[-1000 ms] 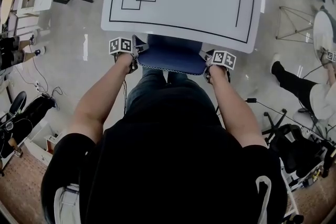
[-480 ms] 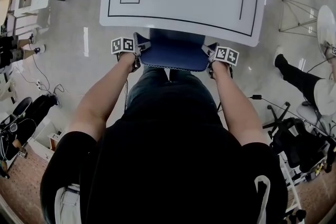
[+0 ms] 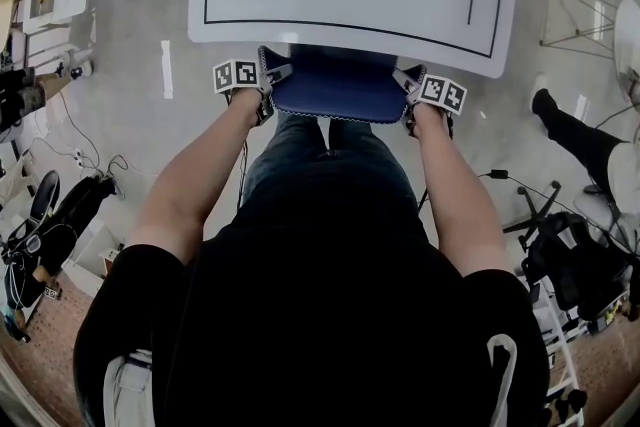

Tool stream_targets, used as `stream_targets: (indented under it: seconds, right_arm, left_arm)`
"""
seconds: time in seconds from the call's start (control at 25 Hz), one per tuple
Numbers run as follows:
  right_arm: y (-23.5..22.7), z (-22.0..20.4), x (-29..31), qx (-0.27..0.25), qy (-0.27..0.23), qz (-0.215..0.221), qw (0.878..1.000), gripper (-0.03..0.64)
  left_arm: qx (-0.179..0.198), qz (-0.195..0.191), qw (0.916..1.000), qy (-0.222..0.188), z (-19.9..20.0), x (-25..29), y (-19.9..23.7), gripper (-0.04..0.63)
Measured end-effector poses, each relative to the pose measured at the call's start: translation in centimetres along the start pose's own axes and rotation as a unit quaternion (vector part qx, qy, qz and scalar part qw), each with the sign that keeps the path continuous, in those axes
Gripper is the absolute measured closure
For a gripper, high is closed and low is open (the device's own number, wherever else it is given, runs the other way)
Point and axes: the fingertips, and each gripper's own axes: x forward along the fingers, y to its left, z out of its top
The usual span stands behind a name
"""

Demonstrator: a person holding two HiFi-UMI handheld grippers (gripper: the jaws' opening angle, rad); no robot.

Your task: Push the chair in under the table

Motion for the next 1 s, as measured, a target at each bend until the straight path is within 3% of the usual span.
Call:
stream_targets:
  seconds: [0.44, 0.84, 1.0]
  right_arm:
    - [-0.9, -1.5, 0.0, -0.011, 0.017, -0.014, 1.000, 0.317]
    - [0.0, -3.1, -1.3, -0.013, 0.016, 0.074, 0.997, 0.246]
    - [-0.4, -4.5, -2.4, -0.014, 0.029, 0.100, 0.994, 0.255]
  left_arm:
    - [0.011, 0.009, 0.9998, 0.011, -1.6, 0.4, 0.7, 0.313]
    - [0.019, 0.013, 0.9996, 0.014, -2.8, 0.7, 1.2, 0.314]
    - [0.028, 0.016, 0.9994, 0.015, -3.1, 1.0, 1.1, 0.314]
